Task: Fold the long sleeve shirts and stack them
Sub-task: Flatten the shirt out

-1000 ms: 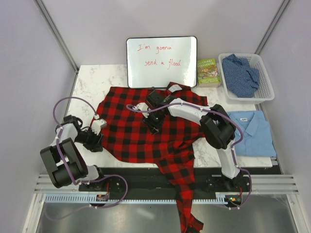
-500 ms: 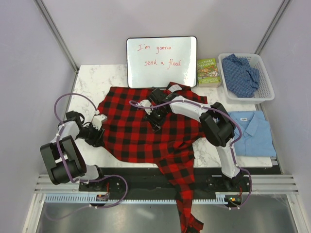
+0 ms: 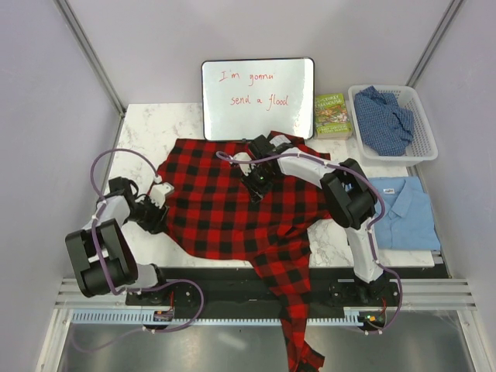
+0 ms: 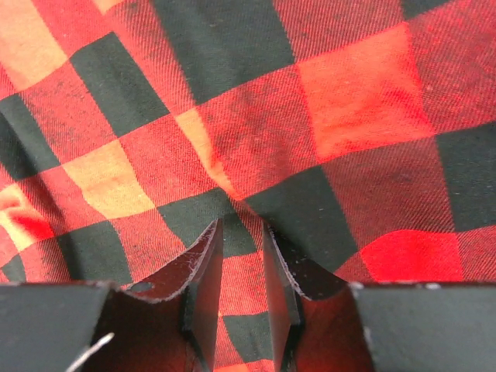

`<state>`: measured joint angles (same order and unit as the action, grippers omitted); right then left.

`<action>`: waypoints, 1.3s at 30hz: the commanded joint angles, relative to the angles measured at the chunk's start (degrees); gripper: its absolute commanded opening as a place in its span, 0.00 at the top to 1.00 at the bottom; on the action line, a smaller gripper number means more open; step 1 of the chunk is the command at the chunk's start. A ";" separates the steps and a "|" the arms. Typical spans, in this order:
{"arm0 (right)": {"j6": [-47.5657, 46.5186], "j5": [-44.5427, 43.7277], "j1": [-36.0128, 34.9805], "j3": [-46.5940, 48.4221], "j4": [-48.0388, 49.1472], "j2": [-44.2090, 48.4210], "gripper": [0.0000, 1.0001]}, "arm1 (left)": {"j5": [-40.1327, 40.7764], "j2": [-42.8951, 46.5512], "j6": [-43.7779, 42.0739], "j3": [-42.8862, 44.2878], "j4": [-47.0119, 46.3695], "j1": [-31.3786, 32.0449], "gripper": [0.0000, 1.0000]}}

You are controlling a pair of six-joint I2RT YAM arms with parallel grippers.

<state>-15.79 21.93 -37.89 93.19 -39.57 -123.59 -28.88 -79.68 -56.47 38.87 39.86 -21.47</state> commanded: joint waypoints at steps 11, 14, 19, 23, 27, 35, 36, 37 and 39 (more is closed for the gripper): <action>-0.38 -3.12 1.06 -2.92 -0.77 -0.51 0.66 | 21.23 12.79 -11.82 -15.40 -4.70 -1.55 0.54; -0.29 -3.39 1.06 -3.36 -0.77 0.19 0.66 | 23.52 14.99 -13.31 -16.37 -3.74 -1.81 0.55; 0.06 -3.30 0.98 -3.80 -0.95 1.33 0.66 | 16.33 20.06 -25.38 -9.98 20.81 -3.13 0.57; 0.15 -2.51 0.89 -3.98 -1.12 2.04 0.66 | 12.99 29.49 -33.71 -5.93 31.66 -3.49 0.57; 0.41 -1.37 0.89 -4.33 -0.95 4.05 0.65 | 4.48 23.54 -29.68 4.95 34.68 -3.49 0.55; 2.34 3.02 0.97 -7.84 -0.25 15.12 0.63 | 1.11 18.85 -11.50 8.15 22.48 13.06 0.41; 2.43 4.33 1.32 -9.67 -0.33 17.83 0.63 | -0.37 20.51 -8.95 8.50 21.15 16.26 0.39; 2.78 4.78 1.67 -10.73 -0.16 19.16 0.63 | -1.69 21.31 -6.05 8.76 19.92 19.60 0.37; 2.70 8.19 3.34 -15.11 0.20 22.93 0.63 | -4.06 23.85 -1.31 8.50 16.50 30.93 0.31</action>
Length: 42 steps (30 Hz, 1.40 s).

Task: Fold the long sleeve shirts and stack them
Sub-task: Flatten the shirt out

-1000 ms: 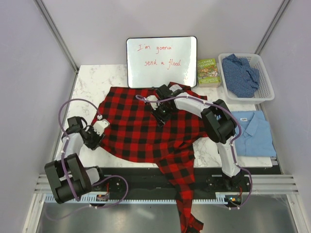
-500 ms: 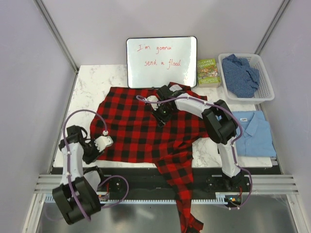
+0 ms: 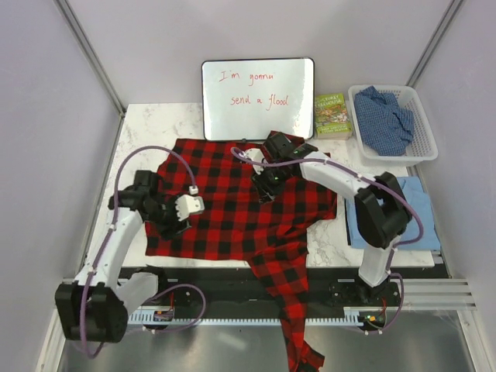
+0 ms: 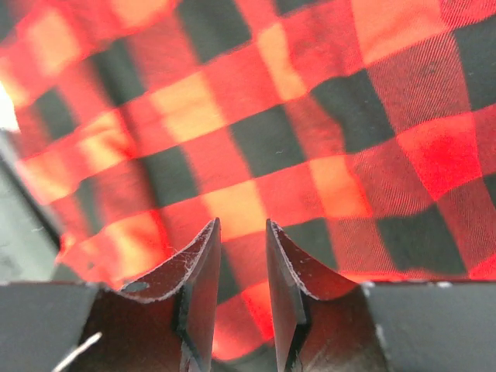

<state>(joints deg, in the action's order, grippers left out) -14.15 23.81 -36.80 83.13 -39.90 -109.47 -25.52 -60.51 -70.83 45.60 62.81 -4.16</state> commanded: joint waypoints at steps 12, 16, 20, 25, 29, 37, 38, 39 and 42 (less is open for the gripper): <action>-4.48 9.76 10.25 -17.92 -5.10 11.30 0.68 | 1.25 -9.96 36.56 4.05 -43.54 81.66 0.19; -5.88 9.15 10.96 -18.79 -6.24 10.42 0.69 | 1.17 -20.67 35.50 8.18 -45.67 86.87 0.17; -6.41 8.01 10.96 -19.06 -6.24 9.28 0.69 | 1.53 -26.39 32.25 9.58 -48.39 86.96 0.15; -6.50 8.09 11.13 -19.15 -6.07 7.96 0.70 | 1.96 -33.96 32.15 12.75 -49.80 88.27 0.19; -7.03 7.83 11.48 -19.24 -5.89 6.82 0.70 | 1.62 -37.92 30.85 13.90 -50.06 88.45 0.24; -7.91 7.39 11.75 -19.50 -5.72 4.62 0.70 | -2.15 -39.43 28.73 16.26 -47.08 88.71 0.72; -8.08 7.39 11.83 -19.59 -5.72 4.53 0.70 | -3.04 -38.46 28.99 16.53 -46.20 88.80 0.79; -8.26 7.30 11.75 -19.67 -5.72 4.44 0.70 | -3.48 -37.06 29.51 16.62 -46.11 88.89 0.93; -8.35 7.04 11.92 -19.94 -5.89 4.44 0.70 | -2.70 -30.91 31.62 17.94 -43.83 89.07 0.98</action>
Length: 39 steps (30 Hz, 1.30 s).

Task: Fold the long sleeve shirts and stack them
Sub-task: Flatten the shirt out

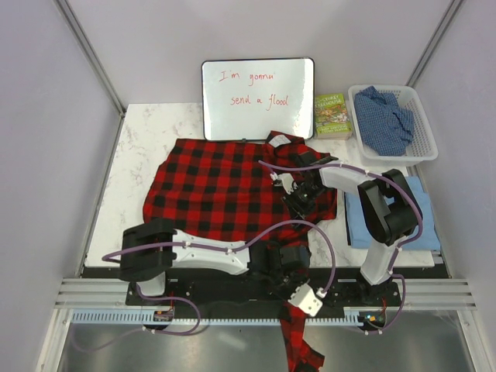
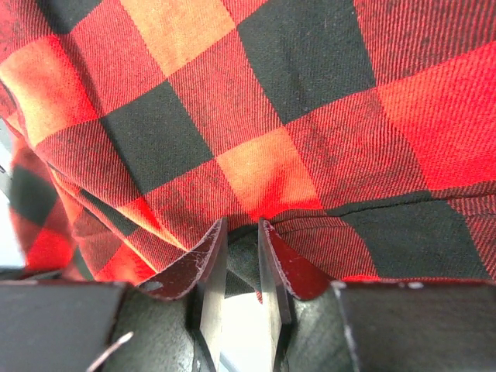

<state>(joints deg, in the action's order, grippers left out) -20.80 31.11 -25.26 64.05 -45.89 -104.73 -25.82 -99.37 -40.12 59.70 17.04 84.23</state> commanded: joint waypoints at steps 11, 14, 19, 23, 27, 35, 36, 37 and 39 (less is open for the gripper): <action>-1.88 -2.37 0.47 -0.77 -1.75 1.10 0.70 | -4.49 29.84 4.69 -2.13 5.64 -11.43 0.98; -2.40 -2.20 0.47 -0.59 -2.71 1.28 0.69 | -4.41 30.90 5.84 -3.45 4.50 -17.59 0.98; -3.98 -3.08 0.47 -0.42 -4.91 1.63 0.69 | -5.81 30.38 2.43 -8.36 2.57 -23.14 0.98; -6.01 -3.25 0.47 -0.07 -8.86 3.47 0.68 | -7.92 31.43 -2.23 -13.99 3.79 -23.32 0.98; -6.18 -2.82 0.65 2.64 -9.13 8.39 0.61 | -11.86 34.15 -6.19 -17.51 6.69 -21.92 0.98; -7.32 -9.57 3.01 6.62 -10.36 4.89 0.65 | -11.70 36.09 -5.94 -15.85 6.87 -21.55 0.98; -7.68 -10.28 4.41 5.83 -10.27 3.49 0.66 | -12.14 36.00 -5.68 -16.02 5.91 -23.65 0.98; -7.94 -10.37 5.12 5.47 -10.27 2.69 0.66 | -11.27 35.74 -5.59 -16.28 5.38 -24.45 0.98; -8.64 -10.46 7.05 5.21 -10.27 1.03 0.66 | -11.70 33.73 -6.11 -16.20 5.20 -28.82 0.98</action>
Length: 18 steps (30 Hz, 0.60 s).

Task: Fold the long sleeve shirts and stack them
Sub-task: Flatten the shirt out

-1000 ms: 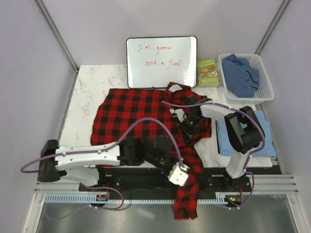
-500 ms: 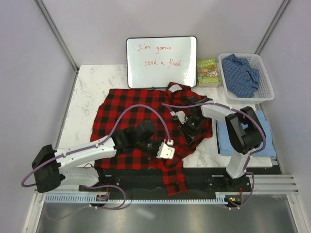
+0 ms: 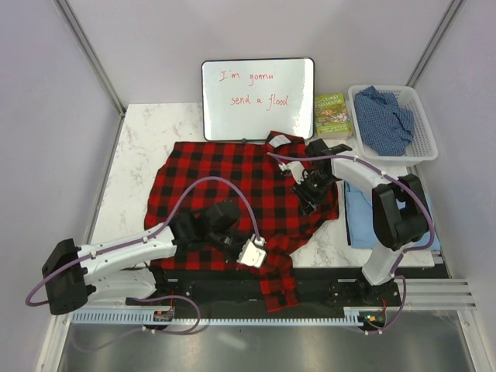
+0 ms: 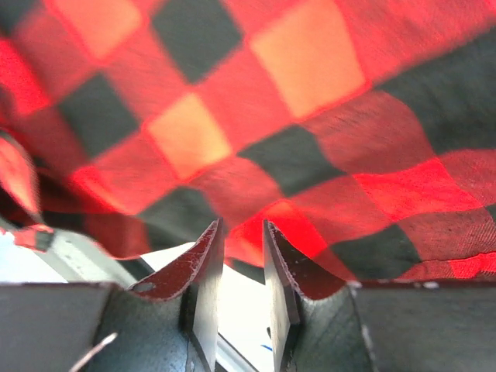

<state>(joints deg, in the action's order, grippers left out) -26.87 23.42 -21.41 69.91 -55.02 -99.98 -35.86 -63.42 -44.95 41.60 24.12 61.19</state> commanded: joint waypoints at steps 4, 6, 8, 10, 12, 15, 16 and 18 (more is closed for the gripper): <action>-3.27 -3.47 5.15 -0.04 -0.96 -4.16 0.67 | -1.67 -4.17 -6.19 0.50 -1.62 -12.93 0.98; -3.27 -3.29 5.24 0.75 -1.31 -4.78 0.67 | -1.67 -4.26 -10.65 -1.25 -0.75 -13.46 0.98; -3.27 -2.50 5.24 1.37 -2.01 -5.39 0.67 | -0.19 -5.66 -12.26 -2.14 -0.57 -13.55 0.96; -3.10 -2.33 5.24 1.98 -2.10 -6.10 0.67 | 1.49 -7.94 -13.32 -1.62 -0.22 -14.78 0.79; -3.01 -2.06 5.24 2.16 -2.19 -6.19 0.66 | -1.48 -7.08 -12.46 1.27 0.49 -16.44 0.41; -2.66 -1.54 5.24 2.34 -2.37 -6.01 0.66 | -4.31 -5.05 -5.11 4.78 -4.76 -14.71 0.05; -2.75 -1.36 5.15 2.34 -2.45 -5.92 0.66 | -3.27 -5.83 -3.50 5.76 -6.00 -13.22 0.05; -2.75 -1.53 5.24 2.34 -2.54 -5.92 0.66 | 2.85 -10.48 -0.51 8.21 -9.68 -7.00 0.10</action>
<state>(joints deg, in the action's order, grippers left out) -28.95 20.75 -16.01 69.95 -56.47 -105.93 -36.14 -70.74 -52.07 43.22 23.68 46.63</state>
